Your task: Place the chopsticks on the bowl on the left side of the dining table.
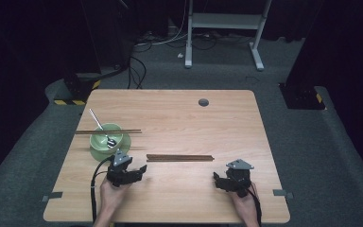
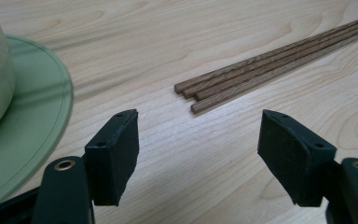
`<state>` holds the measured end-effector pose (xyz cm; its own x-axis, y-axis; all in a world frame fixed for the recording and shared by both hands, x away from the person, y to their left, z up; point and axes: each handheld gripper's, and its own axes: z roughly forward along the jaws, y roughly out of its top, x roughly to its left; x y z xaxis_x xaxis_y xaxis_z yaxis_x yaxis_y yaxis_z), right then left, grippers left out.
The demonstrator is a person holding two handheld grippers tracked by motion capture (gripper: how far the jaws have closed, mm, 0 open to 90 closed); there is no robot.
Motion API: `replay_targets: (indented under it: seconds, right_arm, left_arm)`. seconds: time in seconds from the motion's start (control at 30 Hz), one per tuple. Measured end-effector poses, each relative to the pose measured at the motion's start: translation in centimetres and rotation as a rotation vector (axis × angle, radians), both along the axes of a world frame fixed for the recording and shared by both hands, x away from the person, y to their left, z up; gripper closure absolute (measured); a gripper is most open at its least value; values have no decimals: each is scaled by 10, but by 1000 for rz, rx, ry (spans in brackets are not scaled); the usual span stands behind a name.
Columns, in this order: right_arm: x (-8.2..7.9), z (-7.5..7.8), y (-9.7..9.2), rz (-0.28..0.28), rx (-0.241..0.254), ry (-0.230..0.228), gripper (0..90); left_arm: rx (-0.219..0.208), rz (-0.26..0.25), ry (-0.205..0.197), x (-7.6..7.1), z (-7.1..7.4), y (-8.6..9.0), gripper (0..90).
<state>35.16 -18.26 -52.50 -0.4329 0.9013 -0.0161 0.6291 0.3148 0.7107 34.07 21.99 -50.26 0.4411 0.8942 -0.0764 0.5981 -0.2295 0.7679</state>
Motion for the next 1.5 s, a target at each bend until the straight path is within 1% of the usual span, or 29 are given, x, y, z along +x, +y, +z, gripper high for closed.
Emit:
replay_targets:
  seconds: [0.17,0.27,0.33,0.4,0.5,0.57,0.7,0.8,0.87,0.9,1.0,1.1,1.5]
  right_arm:
    - [0,0,0,0,0,0,165]
    - [0,0,0,0,0,0,165]
    - [0,0,0,0,0,0,165]
    - [0,0,0,-2,1,1,165]
    - [0,0,0,0,0,0,165]
    - [0,0,0,-1,1,1,165]
    - [0,0,0,0,0,0,165]
    - [0,0,0,-2,1,1,165]
    - [0,0,0,1,-1,0,165]
    - [0,0,0,0,0,0,165]
    - [0,0,0,0,0,0,165]
    - [0,0,0,0,0,0,165]
    - [0,0,0,0,0,0,165]
  left_arm:
    - [1,20,3,1,-5,2,295]
    - [14,34,4,2,-8,3,296]
    - [33,45,-2,2,-10,3,296]
    - [33,56,-3,2,-12,4,297]
    - [61,73,-3,3,-15,5,297]
    - [63,83,0,4,-17,7,297]
    - [52,93,9,6,-19,9,297]
    - [64,105,12,8,-21,11,298]
    - [65,113,17,9,-23,11,298]
    - [68,115,11,9,-24,11,298]
    - [66,116,10,9,-24,12,301]
    - [82,110,-1,9,-25,11,296]
    - [78,117,5,9,-25,11,274]
